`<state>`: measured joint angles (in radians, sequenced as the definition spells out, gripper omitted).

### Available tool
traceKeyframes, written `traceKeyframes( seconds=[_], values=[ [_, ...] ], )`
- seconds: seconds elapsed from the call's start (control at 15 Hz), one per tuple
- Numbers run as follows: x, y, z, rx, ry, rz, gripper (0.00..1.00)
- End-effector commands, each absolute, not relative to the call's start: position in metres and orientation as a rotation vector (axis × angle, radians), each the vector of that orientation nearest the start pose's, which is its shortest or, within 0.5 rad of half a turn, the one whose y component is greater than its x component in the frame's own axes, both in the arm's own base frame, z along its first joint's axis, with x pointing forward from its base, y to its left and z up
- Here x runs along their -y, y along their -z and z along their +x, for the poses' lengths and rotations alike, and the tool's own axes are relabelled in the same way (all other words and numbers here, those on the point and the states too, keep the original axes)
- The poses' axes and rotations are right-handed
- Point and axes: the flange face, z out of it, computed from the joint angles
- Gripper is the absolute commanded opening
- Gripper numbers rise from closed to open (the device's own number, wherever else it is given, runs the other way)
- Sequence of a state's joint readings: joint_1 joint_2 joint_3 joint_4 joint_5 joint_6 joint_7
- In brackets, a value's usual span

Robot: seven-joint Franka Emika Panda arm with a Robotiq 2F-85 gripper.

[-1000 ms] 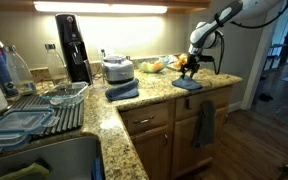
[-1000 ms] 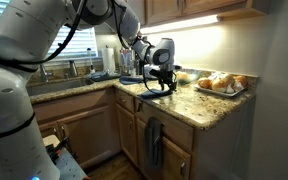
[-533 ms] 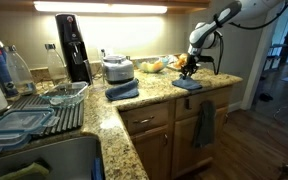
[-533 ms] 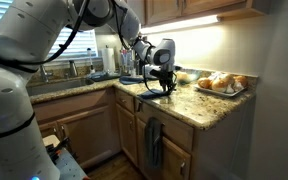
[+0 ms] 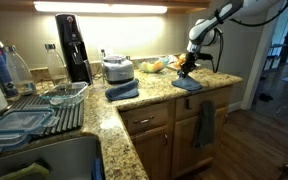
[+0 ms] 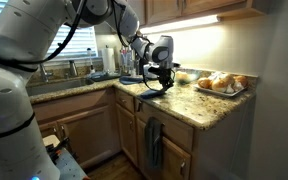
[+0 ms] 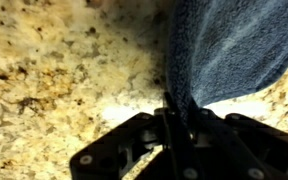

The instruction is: Hang the the cloth on the right side of the counter on the right drawer

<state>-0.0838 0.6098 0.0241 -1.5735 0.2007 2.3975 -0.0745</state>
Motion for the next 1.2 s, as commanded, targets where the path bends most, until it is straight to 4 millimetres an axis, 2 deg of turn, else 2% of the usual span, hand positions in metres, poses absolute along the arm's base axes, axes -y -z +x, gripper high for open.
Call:
traceKeyframes(
  seconds=[0.0,0.33,0.6,0.8,1.13],
  values=[
    [0.038,-0.339,0.682,-0.107,0.362,-2.949,0.09],
    [0.016,-0.377,0.633,0.065,0.398,-2.941,0.09],
    [-0.003,-0.395,0.589,0.159,0.435,-2.932,0.09],
    [-0.013,-0.396,0.56,0.186,0.458,-2.927,0.09],
    [-0.024,-0.38,0.527,0.198,0.421,-2.94,0.06]
  ],
)
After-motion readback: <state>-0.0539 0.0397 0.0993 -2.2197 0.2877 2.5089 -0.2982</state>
